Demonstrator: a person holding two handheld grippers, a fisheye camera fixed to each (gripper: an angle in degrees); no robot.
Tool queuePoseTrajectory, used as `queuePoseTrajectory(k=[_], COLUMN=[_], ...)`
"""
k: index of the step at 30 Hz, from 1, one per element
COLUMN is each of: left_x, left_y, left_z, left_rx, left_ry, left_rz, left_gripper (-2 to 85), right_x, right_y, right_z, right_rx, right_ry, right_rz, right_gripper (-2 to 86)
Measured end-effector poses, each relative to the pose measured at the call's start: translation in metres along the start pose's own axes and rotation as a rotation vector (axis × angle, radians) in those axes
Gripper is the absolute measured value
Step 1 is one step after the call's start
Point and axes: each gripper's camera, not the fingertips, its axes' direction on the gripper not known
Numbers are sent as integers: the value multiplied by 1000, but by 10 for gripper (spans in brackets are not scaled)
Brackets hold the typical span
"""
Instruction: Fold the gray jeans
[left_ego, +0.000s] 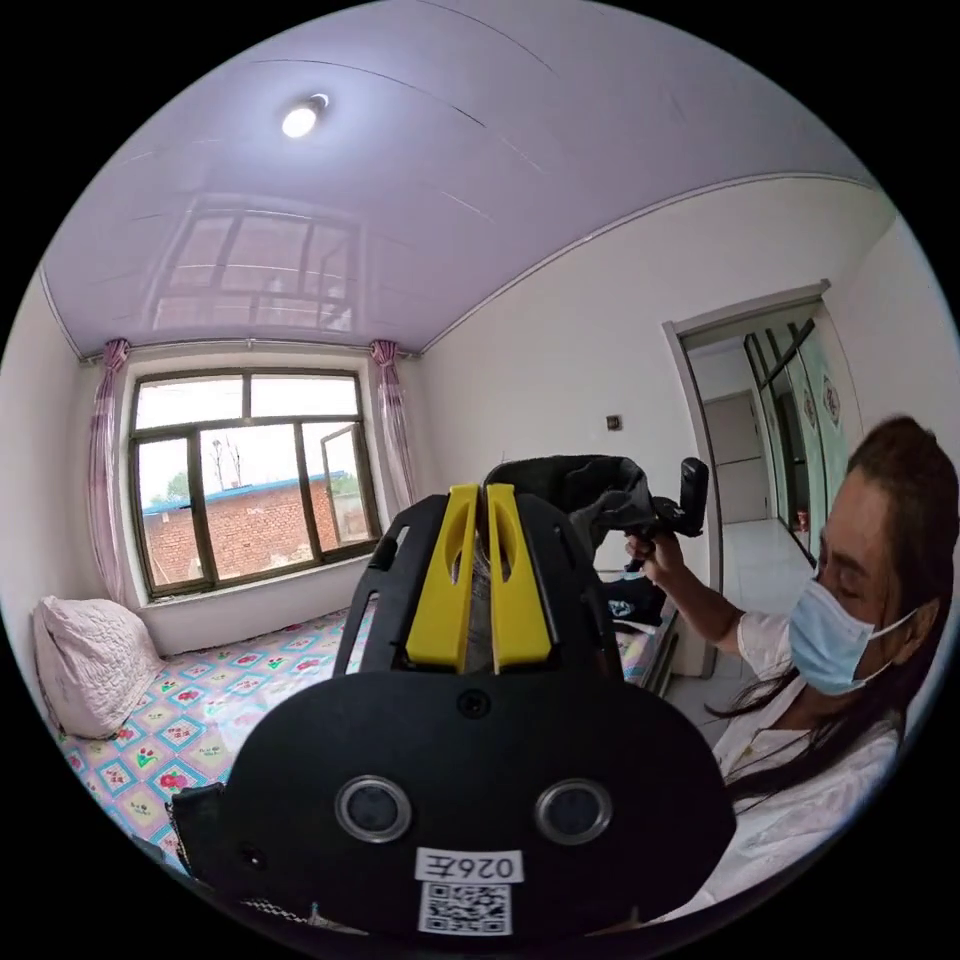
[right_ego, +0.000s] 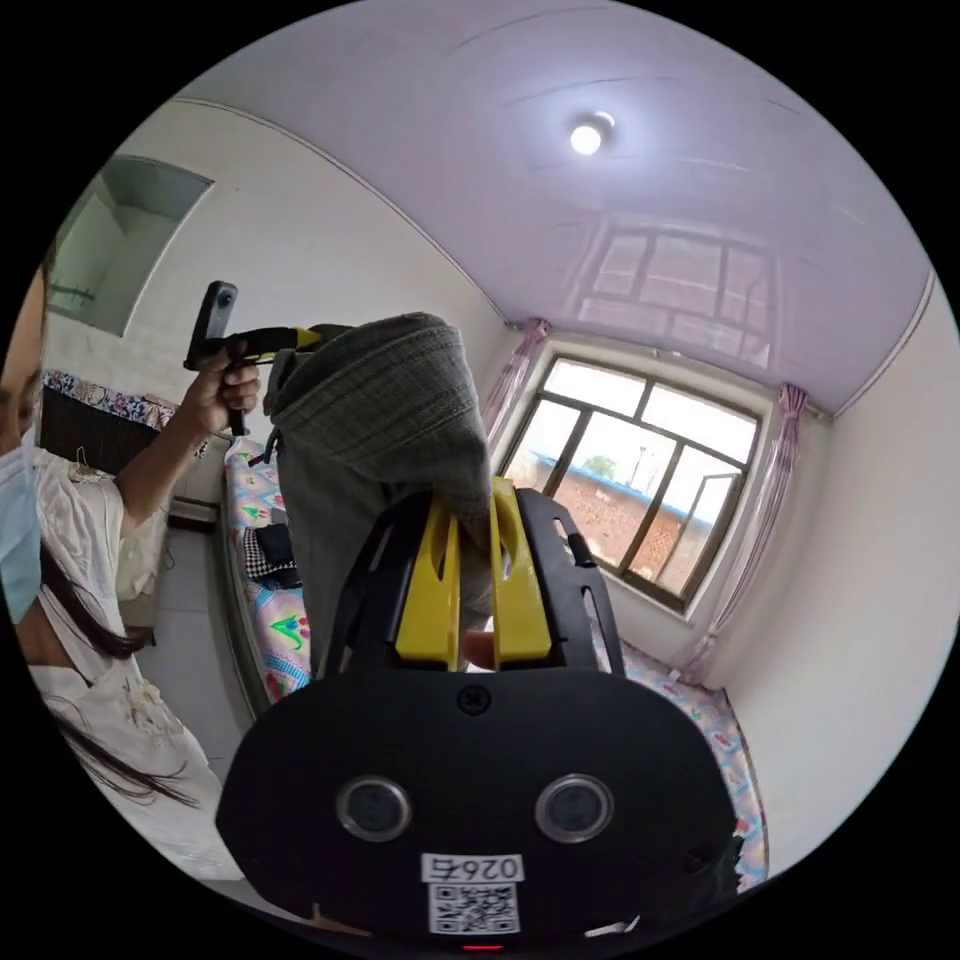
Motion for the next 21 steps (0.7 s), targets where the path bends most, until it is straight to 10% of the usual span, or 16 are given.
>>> queuePoseTrajectory(k=[21], left_x=[128], left_y=[-210], left_z=[-93], left_rx=[306], left_ry=[-61], left_rz=[168], left_gripper=[-3], right_x=[-131], right_y=[-220], right_z=[-232], right_rx=[328], right_ry=[425], right_rz=[-318], right_gripper=[3])
